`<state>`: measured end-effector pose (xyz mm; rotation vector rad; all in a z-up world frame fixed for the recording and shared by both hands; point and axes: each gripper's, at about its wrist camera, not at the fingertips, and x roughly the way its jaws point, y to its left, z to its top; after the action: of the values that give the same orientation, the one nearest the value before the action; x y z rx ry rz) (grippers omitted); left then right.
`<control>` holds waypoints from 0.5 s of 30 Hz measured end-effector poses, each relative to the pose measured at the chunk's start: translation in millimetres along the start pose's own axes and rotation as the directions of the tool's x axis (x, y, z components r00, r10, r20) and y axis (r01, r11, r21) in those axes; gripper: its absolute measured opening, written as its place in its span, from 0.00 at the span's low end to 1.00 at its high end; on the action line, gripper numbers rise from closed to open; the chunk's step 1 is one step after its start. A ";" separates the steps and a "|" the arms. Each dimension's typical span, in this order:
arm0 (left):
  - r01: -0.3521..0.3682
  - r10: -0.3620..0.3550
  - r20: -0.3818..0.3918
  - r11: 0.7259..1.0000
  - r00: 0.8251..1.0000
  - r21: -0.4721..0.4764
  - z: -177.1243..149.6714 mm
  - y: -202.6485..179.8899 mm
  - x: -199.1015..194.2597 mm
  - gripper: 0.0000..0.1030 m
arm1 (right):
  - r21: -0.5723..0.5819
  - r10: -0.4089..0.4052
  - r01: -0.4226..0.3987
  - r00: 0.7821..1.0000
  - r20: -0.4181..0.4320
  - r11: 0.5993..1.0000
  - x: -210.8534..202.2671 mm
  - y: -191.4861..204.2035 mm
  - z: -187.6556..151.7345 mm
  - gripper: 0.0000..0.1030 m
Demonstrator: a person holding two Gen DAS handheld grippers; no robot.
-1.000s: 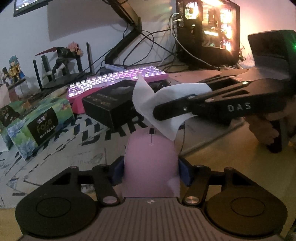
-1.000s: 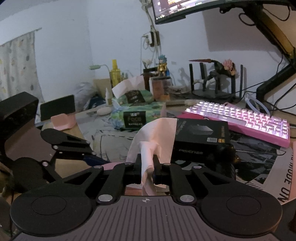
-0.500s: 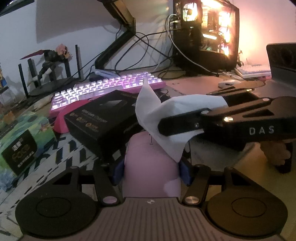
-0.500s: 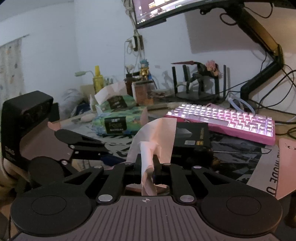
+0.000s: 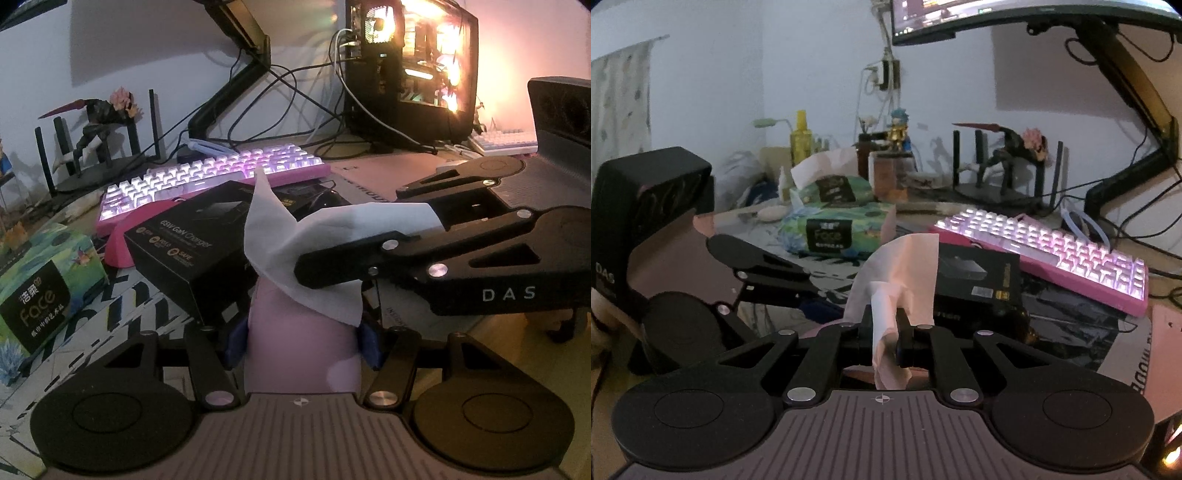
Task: Clean container
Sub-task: 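Rub the white tissue over the pink mouse top with the right gripper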
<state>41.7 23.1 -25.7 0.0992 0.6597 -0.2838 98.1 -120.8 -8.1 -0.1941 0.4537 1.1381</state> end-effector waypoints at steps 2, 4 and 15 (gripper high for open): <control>-0.001 0.001 0.000 1.000 1.000 -0.002 0.1 0.1 0.1 0.58 | 0.007 -0.005 0.005 1.000 0.003 1.000 -0.4 -0.4 -0.2 0.12; -0.001 0.001 0.000 1.000 1.000 -0.005 0.2 0.3 0.4 0.58 | 0.010 -0.011 0.011 1.000 0.008 1.000 -1.4 -0.5 -0.6 0.12; -0.006 0.006 -0.001 1.000 1.000 -0.011 1.8 0.2 1.9 0.58 | 0.023 -0.044 0.044 0.999 -0.001 0.999 -1.5 -3.2 -2.4 0.12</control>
<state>44.2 22.6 -25.4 0.0913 0.6620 -0.2742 99.8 -124.3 -9.8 -0.1834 0.4604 1.0891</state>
